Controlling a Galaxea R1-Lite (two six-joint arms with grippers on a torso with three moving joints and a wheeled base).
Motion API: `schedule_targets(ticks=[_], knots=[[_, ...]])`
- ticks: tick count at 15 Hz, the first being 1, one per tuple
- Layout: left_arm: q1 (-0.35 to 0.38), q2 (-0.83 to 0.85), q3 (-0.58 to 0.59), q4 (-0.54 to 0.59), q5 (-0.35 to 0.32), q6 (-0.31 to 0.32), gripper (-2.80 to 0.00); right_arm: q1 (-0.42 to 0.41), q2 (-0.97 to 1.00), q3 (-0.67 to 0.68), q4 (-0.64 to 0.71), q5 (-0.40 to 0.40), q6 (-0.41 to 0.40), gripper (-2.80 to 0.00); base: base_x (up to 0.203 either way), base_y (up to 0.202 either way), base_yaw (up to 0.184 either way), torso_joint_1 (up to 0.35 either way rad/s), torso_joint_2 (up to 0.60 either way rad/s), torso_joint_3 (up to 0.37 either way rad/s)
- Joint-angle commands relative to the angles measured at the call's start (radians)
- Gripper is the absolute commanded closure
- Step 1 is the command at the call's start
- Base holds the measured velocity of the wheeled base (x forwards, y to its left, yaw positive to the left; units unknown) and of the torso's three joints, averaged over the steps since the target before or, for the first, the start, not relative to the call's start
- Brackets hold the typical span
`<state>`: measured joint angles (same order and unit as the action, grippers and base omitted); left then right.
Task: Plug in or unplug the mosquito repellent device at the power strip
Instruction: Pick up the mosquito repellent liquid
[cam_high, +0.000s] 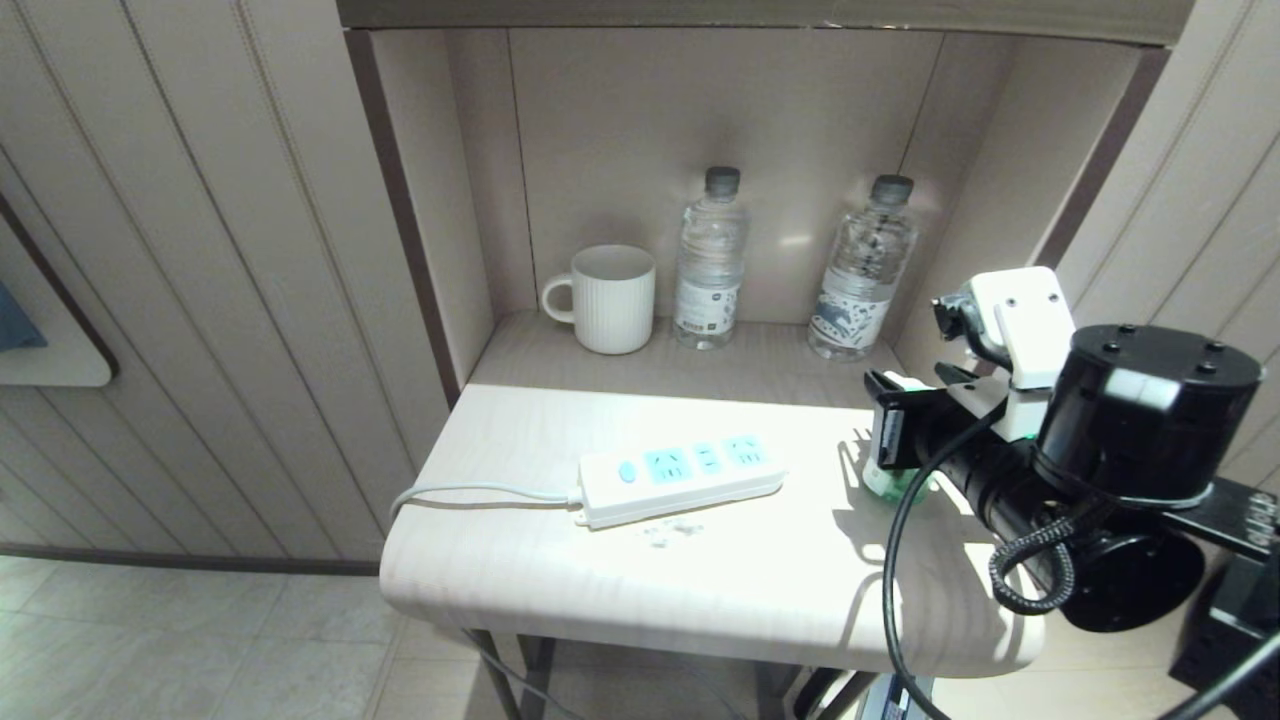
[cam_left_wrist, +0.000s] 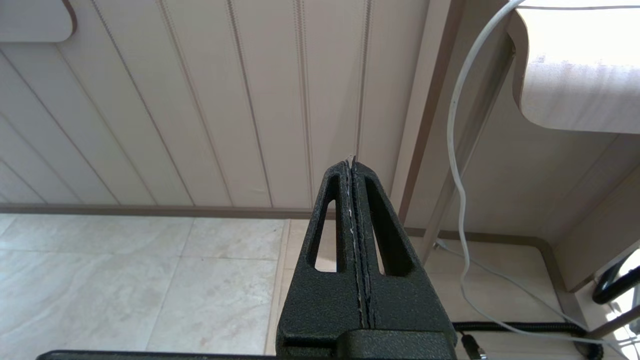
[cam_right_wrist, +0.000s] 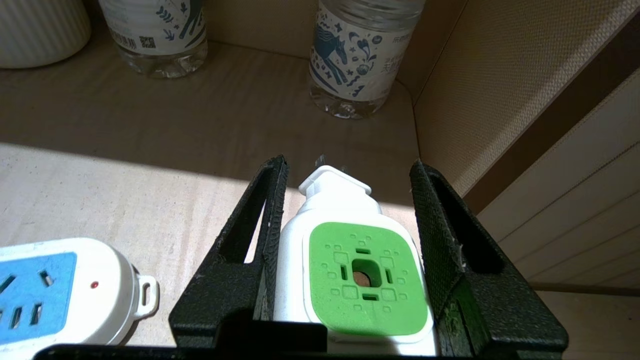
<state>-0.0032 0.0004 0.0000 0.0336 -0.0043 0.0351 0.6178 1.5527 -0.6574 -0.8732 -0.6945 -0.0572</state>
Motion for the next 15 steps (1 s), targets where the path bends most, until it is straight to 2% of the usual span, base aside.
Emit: schedule_targets(ticks=[1,5,14,15], knots=[[0.000,0.000,0.000,0.000,0.000,0.000,0.00,-0.006,0.030,-0.001,-0.025,-0.003,-0.004,0.00,0.000,0.000,0.000,0.000,0.00,0.000],[0.000,0.000,0.000,0.000,0.000,0.000,0.00,-0.015,0.065,0.005,-0.112,-0.005,-0.040,0.00,0.000,0.000,0.000,0.000,0.00,0.000],[0.000,0.000,0.000,0.000,0.000,0.000,0.00,-0.012,0.072,0.019,-0.122,-0.005,-0.046,0.00,0.000,0.000,0.000,0.000,0.00,0.000],[0.000,0.000,0.000,0.000,0.000,0.000,0.00,-0.013,0.072,0.019,-0.124,-0.005,-0.046,-2.80,0.000,0.000,0.000,0.000,0.00,0.000]])
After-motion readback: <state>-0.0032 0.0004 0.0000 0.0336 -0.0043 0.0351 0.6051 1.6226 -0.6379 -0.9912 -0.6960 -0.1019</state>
